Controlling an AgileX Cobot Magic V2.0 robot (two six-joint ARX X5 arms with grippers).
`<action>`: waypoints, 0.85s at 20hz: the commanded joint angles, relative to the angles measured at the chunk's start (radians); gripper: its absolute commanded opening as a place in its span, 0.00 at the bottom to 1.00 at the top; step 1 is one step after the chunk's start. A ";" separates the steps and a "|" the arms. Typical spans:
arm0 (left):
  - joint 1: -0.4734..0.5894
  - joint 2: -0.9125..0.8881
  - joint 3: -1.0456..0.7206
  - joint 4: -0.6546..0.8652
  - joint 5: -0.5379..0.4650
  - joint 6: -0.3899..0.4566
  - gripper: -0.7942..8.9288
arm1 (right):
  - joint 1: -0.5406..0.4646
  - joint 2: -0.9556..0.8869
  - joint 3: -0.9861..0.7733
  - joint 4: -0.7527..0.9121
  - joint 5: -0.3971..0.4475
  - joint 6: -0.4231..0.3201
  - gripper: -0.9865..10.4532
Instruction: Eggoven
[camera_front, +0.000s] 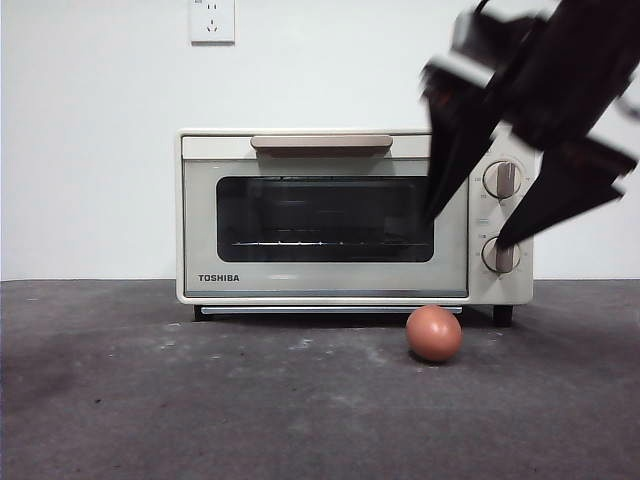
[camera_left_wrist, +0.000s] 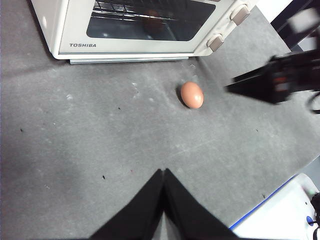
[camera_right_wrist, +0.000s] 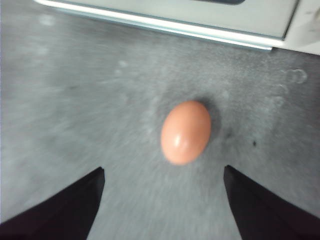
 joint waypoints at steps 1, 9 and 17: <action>-0.003 0.005 0.019 0.008 0.005 0.019 0.09 | 0.018 0.088 0.021 0.052 0.014 0.043 0.42; -0.003 0.006 0.019 0.008 0.005 0.018 0.09 | 0.022 0.264 0.023 0.176 0.046 0.056 0.42; -0.003 0.006 0.019 0.008 0.005 0.018 0.09 | 0.022 0.352 0.076 0.193 0.064 0.056 0.39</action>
